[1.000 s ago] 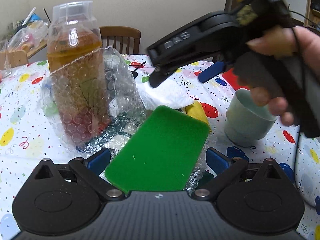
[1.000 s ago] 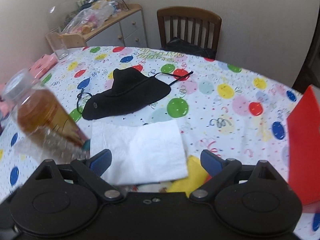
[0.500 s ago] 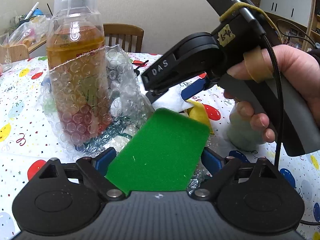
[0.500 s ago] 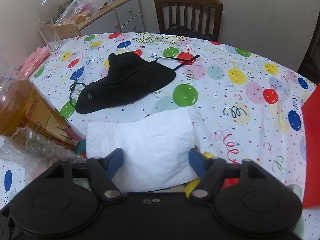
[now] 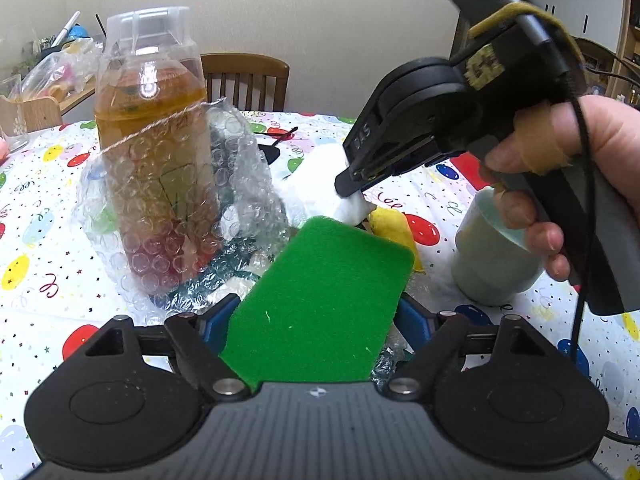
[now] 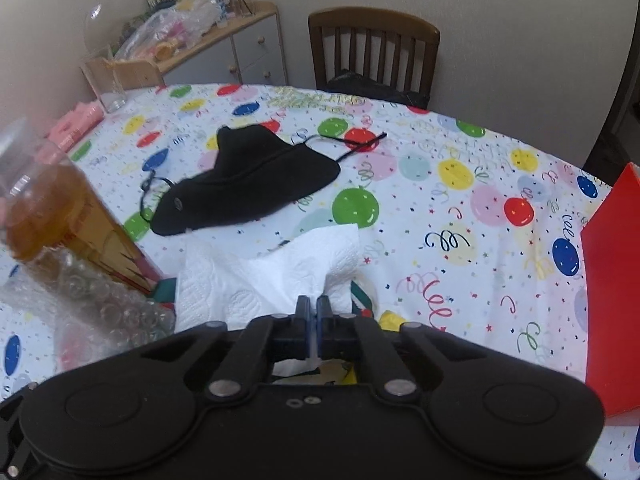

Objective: Organize soft objects
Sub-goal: 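Grasp the green sponge with the left gripper while the right grasps the white tissue, then carry the sponge with the left gripper while the right carries the tissue to the box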

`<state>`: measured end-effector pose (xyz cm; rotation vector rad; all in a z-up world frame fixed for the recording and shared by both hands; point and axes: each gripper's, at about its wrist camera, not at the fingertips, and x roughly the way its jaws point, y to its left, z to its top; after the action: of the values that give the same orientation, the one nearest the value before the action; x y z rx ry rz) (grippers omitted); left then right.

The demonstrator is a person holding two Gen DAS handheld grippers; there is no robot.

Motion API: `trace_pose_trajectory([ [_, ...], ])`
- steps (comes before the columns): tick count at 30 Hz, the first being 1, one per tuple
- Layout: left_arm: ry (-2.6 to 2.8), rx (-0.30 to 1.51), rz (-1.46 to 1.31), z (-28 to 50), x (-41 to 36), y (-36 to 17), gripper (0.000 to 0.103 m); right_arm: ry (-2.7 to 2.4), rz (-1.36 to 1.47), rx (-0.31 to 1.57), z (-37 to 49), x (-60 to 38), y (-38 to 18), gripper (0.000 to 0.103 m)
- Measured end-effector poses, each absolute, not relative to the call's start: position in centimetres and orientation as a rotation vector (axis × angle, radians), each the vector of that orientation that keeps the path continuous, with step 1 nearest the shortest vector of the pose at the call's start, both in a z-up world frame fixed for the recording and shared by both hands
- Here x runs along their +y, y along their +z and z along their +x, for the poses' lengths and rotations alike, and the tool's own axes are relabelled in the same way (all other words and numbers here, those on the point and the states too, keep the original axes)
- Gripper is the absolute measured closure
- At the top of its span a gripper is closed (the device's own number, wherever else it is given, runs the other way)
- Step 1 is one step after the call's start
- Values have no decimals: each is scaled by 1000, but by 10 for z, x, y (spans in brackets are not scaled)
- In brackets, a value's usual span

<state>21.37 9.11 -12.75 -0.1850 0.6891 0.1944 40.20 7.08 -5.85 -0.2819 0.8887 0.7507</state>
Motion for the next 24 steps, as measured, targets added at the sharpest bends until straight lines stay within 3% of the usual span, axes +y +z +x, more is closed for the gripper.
trace_pose_trajectory([
  [24,194,589,-257,197,79,-67,22,800,-133,697,370,-3,37,102],
])
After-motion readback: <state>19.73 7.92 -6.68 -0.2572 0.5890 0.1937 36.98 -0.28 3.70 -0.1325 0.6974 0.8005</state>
